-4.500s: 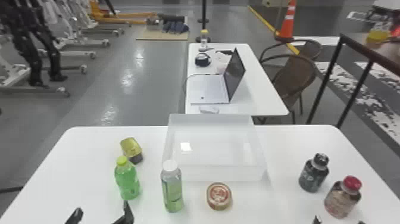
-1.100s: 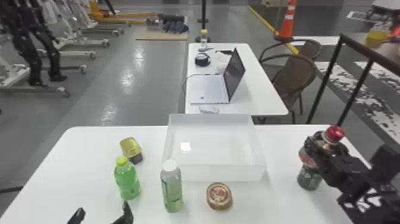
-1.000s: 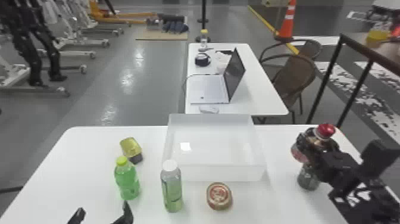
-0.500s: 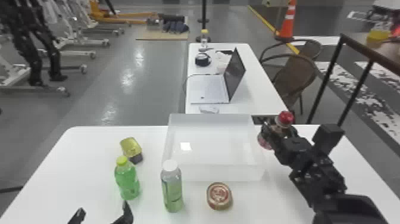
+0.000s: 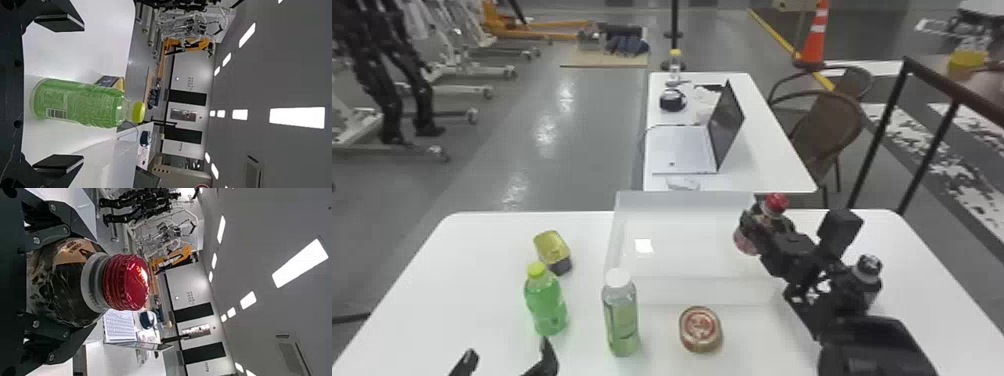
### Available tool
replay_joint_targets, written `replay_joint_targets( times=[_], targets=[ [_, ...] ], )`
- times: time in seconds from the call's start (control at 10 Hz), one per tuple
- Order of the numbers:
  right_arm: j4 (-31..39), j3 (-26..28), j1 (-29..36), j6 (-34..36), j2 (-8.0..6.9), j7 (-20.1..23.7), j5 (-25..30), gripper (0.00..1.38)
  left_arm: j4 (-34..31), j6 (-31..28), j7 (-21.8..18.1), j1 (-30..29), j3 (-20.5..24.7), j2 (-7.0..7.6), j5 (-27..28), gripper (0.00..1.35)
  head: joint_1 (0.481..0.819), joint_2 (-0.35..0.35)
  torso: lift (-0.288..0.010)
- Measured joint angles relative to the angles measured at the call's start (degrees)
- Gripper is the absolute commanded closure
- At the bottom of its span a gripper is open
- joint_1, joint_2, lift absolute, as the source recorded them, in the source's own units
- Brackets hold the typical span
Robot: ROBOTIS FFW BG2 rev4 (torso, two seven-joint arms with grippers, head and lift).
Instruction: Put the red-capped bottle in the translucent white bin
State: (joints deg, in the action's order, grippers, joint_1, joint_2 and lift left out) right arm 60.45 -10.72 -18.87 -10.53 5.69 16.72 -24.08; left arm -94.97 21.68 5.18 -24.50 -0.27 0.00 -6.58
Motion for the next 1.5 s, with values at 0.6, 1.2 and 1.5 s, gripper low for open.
replay_joint_targets(
  times=[0.6, 1.2, 1.5],
  targets=[
    [-5.08, -2.46, -1.99, -0.72, -0.57, 0.33, -2.34, 0.20, 0.22, 0.29, 0.01, 0.08, -0.17, 0.00, -0.28, 0.12, 0.549, 0.000, -0.100],
    [16.33, 2.73, 8.06, -0.13, 1.32, -3.87, 5.05, 0.12, 0.24, 0.64, 0.01, 0.30, -0.12, 0.00, -0.33, 0.12, 0.549, 0.000, -0.100],
    [36.09, 10.16, 22.52, 2.21, 2.00, -9.47, 9.14, 0.13, 0.38, 1.33, 0.79, 0.68, -0.04, 0.00, 0.55, 0.12, 0.549, 0.000, -0.100]
  ],
)
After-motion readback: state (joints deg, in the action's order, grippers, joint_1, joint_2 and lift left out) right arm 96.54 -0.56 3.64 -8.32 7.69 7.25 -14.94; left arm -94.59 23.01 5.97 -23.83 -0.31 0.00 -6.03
